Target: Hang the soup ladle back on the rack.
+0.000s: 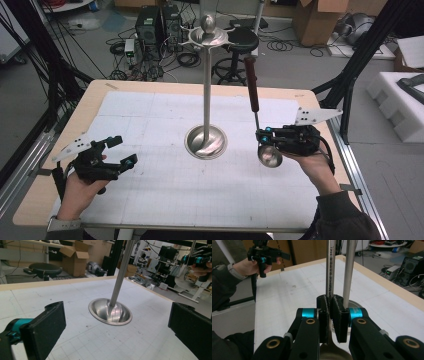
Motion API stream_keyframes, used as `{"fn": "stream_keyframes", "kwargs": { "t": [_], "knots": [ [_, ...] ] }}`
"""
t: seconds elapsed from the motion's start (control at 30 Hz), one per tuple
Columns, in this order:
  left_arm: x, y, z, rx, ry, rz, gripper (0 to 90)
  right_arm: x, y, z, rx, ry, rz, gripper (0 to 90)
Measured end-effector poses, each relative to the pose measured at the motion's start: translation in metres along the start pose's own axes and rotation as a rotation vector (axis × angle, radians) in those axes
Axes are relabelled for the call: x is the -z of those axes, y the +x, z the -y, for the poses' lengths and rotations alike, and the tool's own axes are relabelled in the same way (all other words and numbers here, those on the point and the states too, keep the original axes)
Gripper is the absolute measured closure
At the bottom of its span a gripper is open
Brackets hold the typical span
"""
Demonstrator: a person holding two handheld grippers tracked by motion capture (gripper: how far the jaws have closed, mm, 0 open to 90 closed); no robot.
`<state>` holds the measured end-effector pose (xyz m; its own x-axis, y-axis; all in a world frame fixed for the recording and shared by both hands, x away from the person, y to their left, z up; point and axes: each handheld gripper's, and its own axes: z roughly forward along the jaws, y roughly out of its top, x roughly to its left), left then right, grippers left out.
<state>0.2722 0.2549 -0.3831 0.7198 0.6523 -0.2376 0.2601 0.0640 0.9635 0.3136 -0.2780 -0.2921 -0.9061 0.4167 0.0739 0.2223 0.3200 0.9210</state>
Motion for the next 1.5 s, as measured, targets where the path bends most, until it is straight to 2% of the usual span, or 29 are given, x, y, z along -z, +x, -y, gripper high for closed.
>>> {"fn": "stream_keyframes", "kwargs": {
  "t": [0.2, 0.4, 0.5, 0.7, 1.03, 1.13, 1.5],
  "knots": [
    [0.001, 0.000, 0.000, -0.003, 0.000, 0.000, 1.8, -0.002, -0.004, -0.005, -0.009, -0.035, 0.018, 84.2],
    [0.003, 0.000, -0.001, 0.000, -0.007, -0.002, 1.9, -0.005, -0.013, -0.011, -0.037, -0.076, 0.052, 84.2],
    [0.003, 0.001, -0.001, -0.004, -0.007, -0.002, 1.9, -0.007, -0.014, -0.014, -0.055, -0.087, 0.053, 84.1],
    [0.003, 0.001, -0.001, 0.001, -0.005, -0.001, 1.9, -0.016, -0.017, -0.021, -0.073, -0.076, 0.058, 84.1],
    [0.007, 0.002, -0.002, 0.002, -0.015, -0.002, 1.9, -0.028, -0.022, -0.027, -0.075, -0.056, 0.058, 84.1],
    [0.007, 0.002, -0.003, 0.004, -0.020, -0.003, 1.9, -0.030, -0.024, -0.026, -0.085, -0.051, 0.036, 84.1],
    [0.007, 0.002, -0.003, 0.002, -0.018, -0.005, 1.8, -0.035, -0.023, -0.029, -0.075, -0.052, 0.021, 84.1]
  ]
}}
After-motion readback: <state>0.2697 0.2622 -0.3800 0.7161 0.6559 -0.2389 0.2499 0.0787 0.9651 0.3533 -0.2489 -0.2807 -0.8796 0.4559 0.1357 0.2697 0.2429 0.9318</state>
